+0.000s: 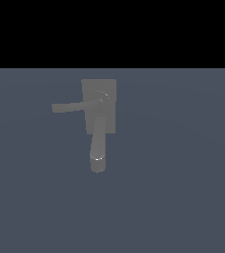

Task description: Turn on the faucet by rotating a designated handle.

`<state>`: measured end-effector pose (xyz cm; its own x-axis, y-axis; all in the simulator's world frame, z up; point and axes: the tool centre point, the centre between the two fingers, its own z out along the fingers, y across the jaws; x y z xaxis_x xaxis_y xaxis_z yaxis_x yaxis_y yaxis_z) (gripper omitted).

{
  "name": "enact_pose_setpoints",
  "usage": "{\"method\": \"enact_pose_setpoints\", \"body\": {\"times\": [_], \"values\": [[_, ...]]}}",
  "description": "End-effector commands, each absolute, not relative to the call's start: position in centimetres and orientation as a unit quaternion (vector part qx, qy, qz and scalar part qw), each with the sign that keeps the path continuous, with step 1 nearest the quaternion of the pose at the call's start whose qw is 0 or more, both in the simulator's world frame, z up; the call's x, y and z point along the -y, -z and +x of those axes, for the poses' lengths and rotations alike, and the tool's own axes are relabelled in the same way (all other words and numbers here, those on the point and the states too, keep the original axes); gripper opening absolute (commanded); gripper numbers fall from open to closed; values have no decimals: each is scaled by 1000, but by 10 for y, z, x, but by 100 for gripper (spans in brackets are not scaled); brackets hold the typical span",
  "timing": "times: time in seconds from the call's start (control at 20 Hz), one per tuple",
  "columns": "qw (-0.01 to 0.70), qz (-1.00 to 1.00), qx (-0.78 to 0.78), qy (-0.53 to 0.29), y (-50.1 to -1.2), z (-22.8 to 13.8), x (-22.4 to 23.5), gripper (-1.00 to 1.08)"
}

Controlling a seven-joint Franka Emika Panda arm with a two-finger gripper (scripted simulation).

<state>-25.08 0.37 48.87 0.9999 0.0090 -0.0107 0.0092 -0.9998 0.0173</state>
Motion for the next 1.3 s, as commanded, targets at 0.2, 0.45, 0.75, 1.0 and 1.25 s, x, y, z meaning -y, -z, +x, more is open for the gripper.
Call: {"method": "enact_pose_setpoints", "body": {"times": [0.2, 0.45, 0.75, 1.0, 1.25], "values": [[14, 1000, 1, 11, -487, -251, -1, -100], [38, 999, 11, 13, -487, -250, 5, -100], [89, 996, 20, -7, -496, -248, 12, -100], [124, 992, 23, -24, -504, -245, 14, -100], [137, 990, 30, -23, -505, -245, 19, -100]]}}
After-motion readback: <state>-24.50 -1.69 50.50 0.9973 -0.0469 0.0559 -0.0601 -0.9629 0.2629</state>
